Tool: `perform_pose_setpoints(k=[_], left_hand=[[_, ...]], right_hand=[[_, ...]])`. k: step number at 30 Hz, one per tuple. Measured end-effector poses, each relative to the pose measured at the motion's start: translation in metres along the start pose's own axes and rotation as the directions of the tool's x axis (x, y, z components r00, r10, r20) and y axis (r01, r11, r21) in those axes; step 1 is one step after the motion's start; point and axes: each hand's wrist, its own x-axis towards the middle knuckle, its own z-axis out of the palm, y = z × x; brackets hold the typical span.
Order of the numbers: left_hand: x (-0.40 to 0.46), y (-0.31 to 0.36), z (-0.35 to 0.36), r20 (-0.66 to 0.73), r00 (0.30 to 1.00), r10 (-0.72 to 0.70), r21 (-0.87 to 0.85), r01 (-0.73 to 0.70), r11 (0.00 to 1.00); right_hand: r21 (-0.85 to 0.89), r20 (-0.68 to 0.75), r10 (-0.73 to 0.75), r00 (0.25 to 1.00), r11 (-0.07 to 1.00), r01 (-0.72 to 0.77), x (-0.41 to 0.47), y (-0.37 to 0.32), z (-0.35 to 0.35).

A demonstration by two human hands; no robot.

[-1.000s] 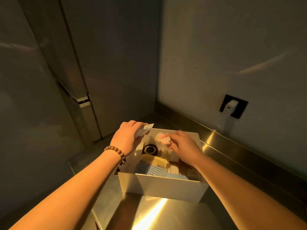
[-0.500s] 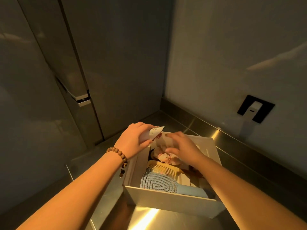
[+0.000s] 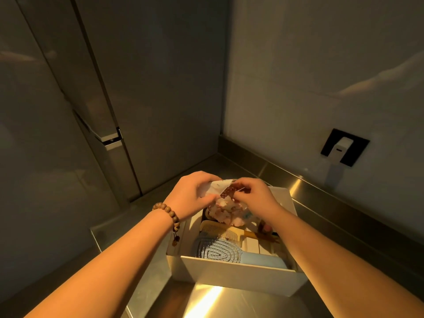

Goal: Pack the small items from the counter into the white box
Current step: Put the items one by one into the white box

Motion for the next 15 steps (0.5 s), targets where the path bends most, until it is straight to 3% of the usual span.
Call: perform_pose_setpoints(k=[4,11,13,15], left_hand=[[-0.002,-0.006,-0.005,-0.104,0.992,-0.075,0.072,0.083,0.994],[-0.005,-0.015,0.001,-0.159,0.982,-0.101,0.133,0.123,0.984],[-0.004,-0.019,0.001,-0.168,0.981,-0.100,0.158,0.127,0.979],[-0.004,-0.022,0.001,-0.171,0.980,-0.100,0.177,0.131,0.976]], right_hand=[[0.042,-0.096,0.066,0.993,0.997,-0.062,0.004,0.006,0.007],[0.215,-0.159,0.216,0.963,0.960,-0.180,0.012,0.012,0.041],[0.176,-0.169,0.198,0.966,0.970,-0.168,0.014,0.014,0.045],[-0.013,-0.140,0.162,0.977,0.986,-0.166,0.011,0.022,0.047]])
